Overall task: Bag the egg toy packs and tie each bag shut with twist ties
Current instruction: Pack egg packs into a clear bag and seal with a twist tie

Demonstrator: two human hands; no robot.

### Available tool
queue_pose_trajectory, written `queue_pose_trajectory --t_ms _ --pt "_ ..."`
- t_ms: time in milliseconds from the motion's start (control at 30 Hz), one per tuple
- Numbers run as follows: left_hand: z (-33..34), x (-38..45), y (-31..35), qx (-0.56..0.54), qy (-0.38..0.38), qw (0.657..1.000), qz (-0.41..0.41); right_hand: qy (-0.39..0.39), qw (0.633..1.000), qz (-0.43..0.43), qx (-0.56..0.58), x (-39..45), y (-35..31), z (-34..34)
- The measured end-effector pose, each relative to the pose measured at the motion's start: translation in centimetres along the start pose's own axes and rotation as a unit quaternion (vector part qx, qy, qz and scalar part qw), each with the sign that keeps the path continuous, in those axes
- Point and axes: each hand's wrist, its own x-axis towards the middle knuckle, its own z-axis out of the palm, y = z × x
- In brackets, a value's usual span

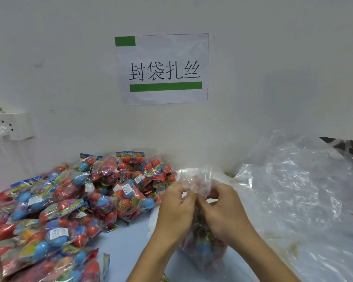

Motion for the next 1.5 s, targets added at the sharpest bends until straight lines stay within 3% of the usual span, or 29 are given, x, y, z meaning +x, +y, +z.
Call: queue_pose_trajectory --t_ms 167,467,667,767,867,1100,1500 --pt "-0.3 -0.1 -0.1 0.024 0.027 0.999 -0.011 -0.002 1.000 -0.003 -0.022 -0.3 0.2 0.3" --pt "-0.6 0.3 0.6 0.168 0.068 0.983 -0.026 -0.095 0.992 0.020 0.084 -0.9 0.6 -0.4" --pt "0.6 1.0 4.2 0.319 -0.059 0.936 -0.139 0.007 1.000 0.020 0.015 -0.8 1.5 0.3" --pt "1.8 0.8 5.6 0.338 -0.076 0.925 -0.160 0.045 0.998 0.042 0.019 -0.7 2.0 0.3" --pt "1.6 0.0 5.4 0.304 -0.042 0.936 -0.173 0.047 0.998 0.043 0.028 -0.6 2.1 0.3" --pt "-1.4 -1.1 3.0 0.081 -0.038 0.982 -0.168 0.038 0.998 0.048 0.036 -0.2 2.3 0.6" --pt "-2.2 -1.2 0.8 0.057 -0.099 0.980 -0.163 -0.032 0.999 0.029 -0.011 -0.7 0.9 0.8"
